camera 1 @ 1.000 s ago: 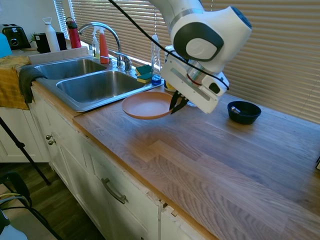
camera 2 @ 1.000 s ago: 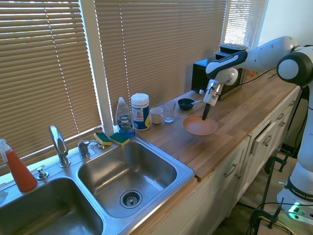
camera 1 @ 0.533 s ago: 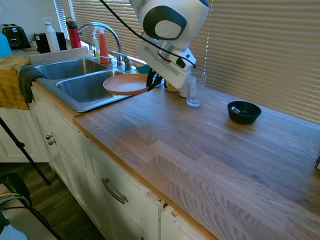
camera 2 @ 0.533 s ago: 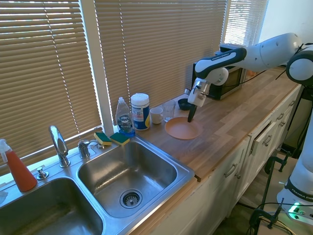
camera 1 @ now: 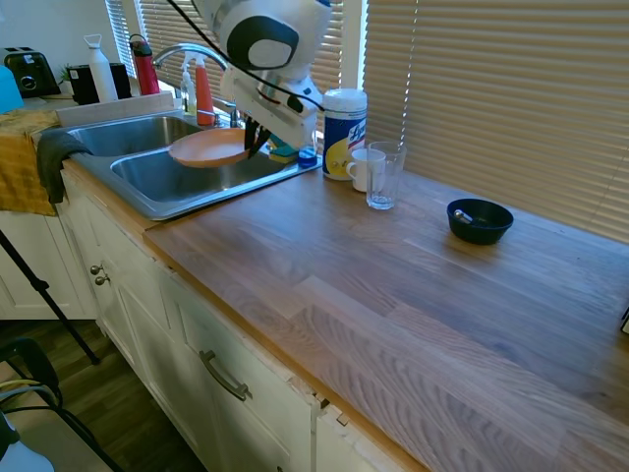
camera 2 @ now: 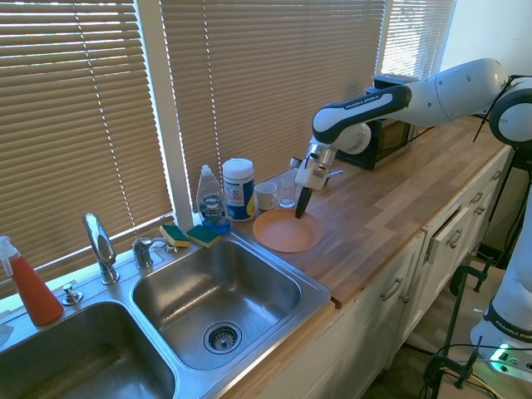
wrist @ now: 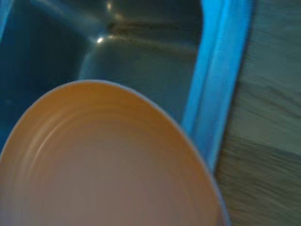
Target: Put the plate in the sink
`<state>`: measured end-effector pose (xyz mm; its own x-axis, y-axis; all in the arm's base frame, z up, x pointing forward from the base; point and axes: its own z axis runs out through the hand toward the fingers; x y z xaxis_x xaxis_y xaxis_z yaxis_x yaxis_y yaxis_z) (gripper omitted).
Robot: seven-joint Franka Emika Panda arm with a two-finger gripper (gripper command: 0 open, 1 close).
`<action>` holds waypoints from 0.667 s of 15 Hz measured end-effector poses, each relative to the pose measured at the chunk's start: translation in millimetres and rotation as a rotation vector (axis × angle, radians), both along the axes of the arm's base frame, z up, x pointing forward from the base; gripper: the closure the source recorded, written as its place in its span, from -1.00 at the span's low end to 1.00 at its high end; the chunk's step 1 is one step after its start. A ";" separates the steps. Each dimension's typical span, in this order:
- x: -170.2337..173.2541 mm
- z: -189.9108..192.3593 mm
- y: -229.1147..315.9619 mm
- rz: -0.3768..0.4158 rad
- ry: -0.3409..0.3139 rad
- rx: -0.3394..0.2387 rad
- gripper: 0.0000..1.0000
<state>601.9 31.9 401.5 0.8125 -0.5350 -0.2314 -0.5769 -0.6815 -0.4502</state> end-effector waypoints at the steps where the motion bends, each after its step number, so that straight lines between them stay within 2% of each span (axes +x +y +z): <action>1: 6.1 -2.5 26.1 0.013 -0.009 -0.005 1.00; 5: 37.8 -26.2 119.5 0.045 -0.020 -0.060 1.00; 10: 77.4 -83.6 195.0 0.078 0.009 -0.142 1.00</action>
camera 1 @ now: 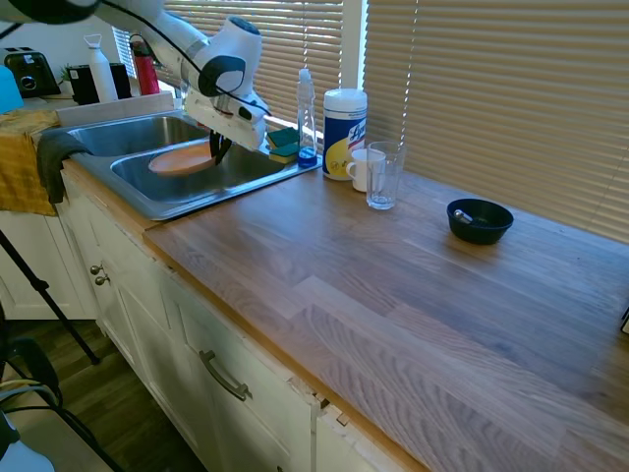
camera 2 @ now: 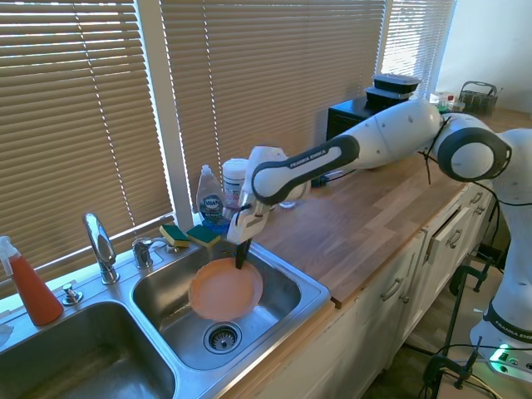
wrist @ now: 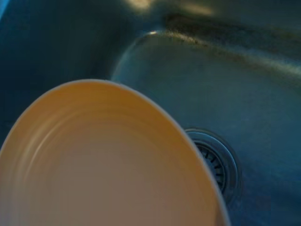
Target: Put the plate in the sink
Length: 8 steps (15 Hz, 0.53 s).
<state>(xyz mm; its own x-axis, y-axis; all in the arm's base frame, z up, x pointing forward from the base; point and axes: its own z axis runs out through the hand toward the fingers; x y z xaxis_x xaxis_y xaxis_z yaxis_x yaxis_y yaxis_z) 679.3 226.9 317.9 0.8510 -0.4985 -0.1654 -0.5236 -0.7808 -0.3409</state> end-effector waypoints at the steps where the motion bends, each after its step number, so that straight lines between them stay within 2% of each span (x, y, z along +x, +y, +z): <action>1: 5.5 -17.7 11.9 0.004 0.013 -0.014 1.00; 4: 17.8 -62.5 28.7 0.000 0.054 -0.054 1.00; 5: 20.9 -72.4 29.2 -0.006 0.066 -0.060 -1.00; 8: 26.1 -85.8 28.0 -0.015 0.088 -0.071 -1.00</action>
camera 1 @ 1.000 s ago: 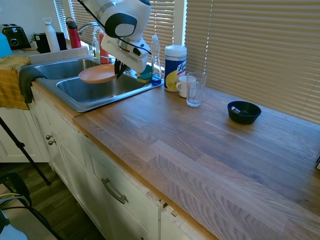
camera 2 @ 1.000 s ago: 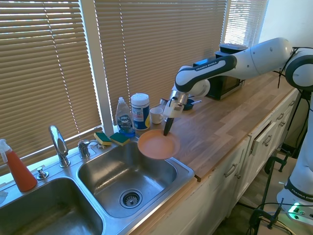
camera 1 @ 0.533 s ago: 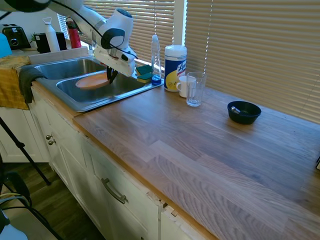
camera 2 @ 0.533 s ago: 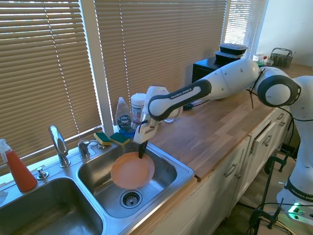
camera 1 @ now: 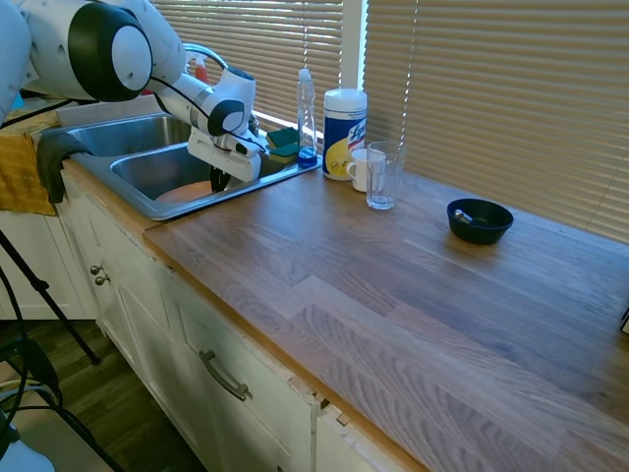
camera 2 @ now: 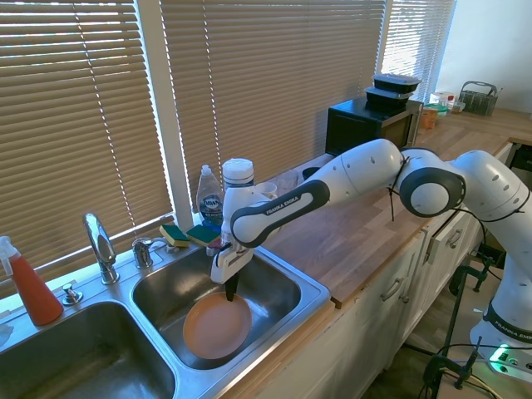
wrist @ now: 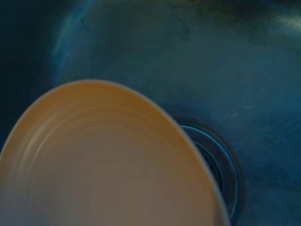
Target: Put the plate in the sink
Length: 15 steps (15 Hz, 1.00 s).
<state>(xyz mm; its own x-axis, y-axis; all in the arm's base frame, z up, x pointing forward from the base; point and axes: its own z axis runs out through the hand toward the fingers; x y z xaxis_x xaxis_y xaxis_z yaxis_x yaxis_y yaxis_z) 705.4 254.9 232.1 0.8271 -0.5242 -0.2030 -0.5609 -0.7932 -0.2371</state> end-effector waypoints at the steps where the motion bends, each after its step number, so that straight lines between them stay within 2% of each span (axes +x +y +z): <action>1: 0.6 -0.6 -0.3 0.001 0.002 -0.001 -1.00; 9: 4.4 6.0 -2.3 -0.002 -0.011 0.000 -1.00; 15: -0.6 66.8 -11.3 -0.021 -0.063 0.007 -1.00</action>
